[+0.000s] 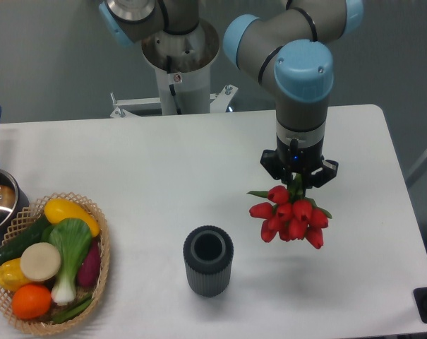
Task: Insert the flowers into the vase
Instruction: 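Lift the red tulip bunch with the gripper and move toward the vase, then swing the tulips over the dark grey vase and lower stems in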
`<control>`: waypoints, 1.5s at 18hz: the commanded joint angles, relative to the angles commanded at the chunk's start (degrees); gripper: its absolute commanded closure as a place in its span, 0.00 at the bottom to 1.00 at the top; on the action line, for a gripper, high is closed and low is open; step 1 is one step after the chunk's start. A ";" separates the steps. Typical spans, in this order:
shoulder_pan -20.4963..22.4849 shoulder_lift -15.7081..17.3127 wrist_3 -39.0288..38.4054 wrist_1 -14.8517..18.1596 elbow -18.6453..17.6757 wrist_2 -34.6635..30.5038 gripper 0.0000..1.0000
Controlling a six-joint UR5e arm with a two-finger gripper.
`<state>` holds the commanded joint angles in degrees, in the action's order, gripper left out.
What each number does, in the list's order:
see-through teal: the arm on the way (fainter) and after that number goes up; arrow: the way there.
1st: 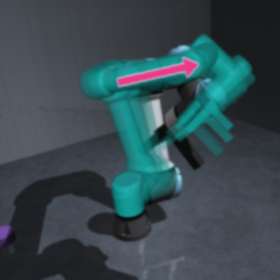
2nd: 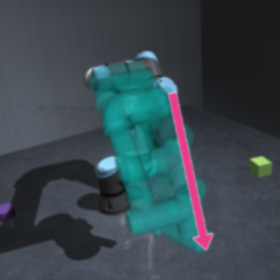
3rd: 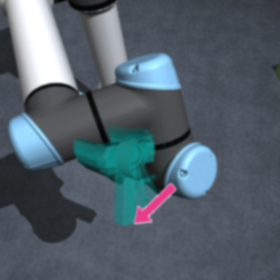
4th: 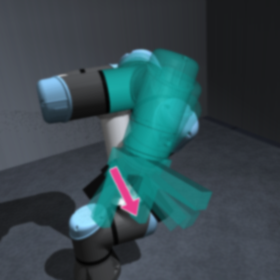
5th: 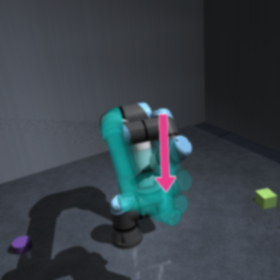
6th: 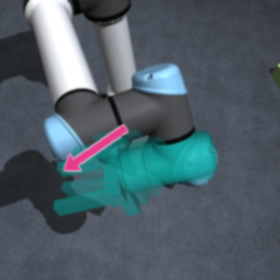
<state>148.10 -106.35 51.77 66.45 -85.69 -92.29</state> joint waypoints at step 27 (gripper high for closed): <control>4.66 -4.12 -12.31 -21.79 5.80 66.77 1.00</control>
<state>152.75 -110.47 39.46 44.66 -79.89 -25.51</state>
